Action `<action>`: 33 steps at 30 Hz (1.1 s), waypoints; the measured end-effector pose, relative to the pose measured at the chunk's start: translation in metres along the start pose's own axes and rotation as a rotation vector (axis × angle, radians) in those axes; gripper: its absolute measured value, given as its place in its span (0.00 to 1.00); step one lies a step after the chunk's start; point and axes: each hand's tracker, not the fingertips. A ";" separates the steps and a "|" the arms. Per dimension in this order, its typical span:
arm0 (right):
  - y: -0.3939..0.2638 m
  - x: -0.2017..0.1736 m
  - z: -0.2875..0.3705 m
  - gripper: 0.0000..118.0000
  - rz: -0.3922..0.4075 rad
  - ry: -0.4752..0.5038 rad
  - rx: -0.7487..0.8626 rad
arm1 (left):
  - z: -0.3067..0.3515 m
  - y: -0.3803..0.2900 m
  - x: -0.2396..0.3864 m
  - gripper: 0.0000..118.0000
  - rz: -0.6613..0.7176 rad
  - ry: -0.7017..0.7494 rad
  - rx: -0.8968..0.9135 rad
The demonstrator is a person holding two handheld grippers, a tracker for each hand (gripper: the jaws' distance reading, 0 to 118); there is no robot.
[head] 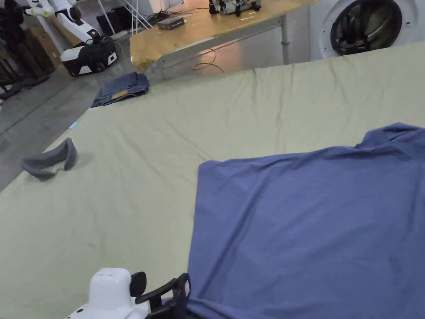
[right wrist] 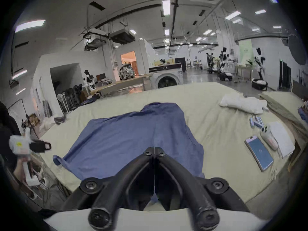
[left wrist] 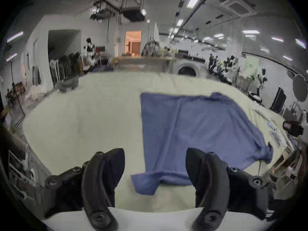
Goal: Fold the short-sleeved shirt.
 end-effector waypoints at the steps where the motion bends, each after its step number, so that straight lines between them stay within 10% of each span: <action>1: -0.002 0.002 0.000 0.00 -0.006 -0.004 -0.002 | -0.014 -0.010 -0.009 0.65 0.015 0.014 -0.043; 4: -0.004 0.007 0.003 0.00 -0.025 -0.017 -0.015 | -0.046 -0.029 -0.024 0.60 0.106 -0.030 -0.124; 6: -0.005 0.012 0.006 0.00 -0.036 -0.024 -0.023 | -0.059 -0.037 -0.024 0.31 0.151 0.003 -0.175; 11: -0.007 0.024 0.011 0.00 -0.070 -0.072 -0.041 | -0.063 -0.043 -0.008 0.05 0.087 0.016 -0.197; 16: -0.012 0.047 0.009 0.00 -0.126 -0.153 -0.079 | -0.070 -0.050 0.016 0.03 -0.007 0.046 -0.227; 17: -0.017 0.058 0.006 0.10 -0.145 -0.170 -0.116 | -0.066 -0.052 0.025 0.03 -0.045 0.068 -0.213; 19: -0.028 0.071 -0.008 0.61 -0.178 -0.191 -0.174 | -0.069 -0.050 0.030 0.03 -0.067 0.084 -0.227; 20: -0.034 0.072 -0.015 0.68 -0.197 -0.207 -0.199 | -0.070 -0.049 0.030 0.03 -0.055 0.080 -0.229; 25: -0.069 0.096 -0.062 0.53 -0.340 -0.167 -0.326 | -0.066 -0.053 0.013 0.03 0.011 0.053 -0.221; 29: -0.068 0.079 -0.058 0.05 -0.191 -0.252 -0.319 | -0.067 -0.055 0.009 0.03 0.046 0.051 -0.214; 33: -0.055 0.068 -0.051 0.02 -0.192 -0.163 -0.323 | -0.063 -0.053 0.014 0.03 0.046 0.065 -0.202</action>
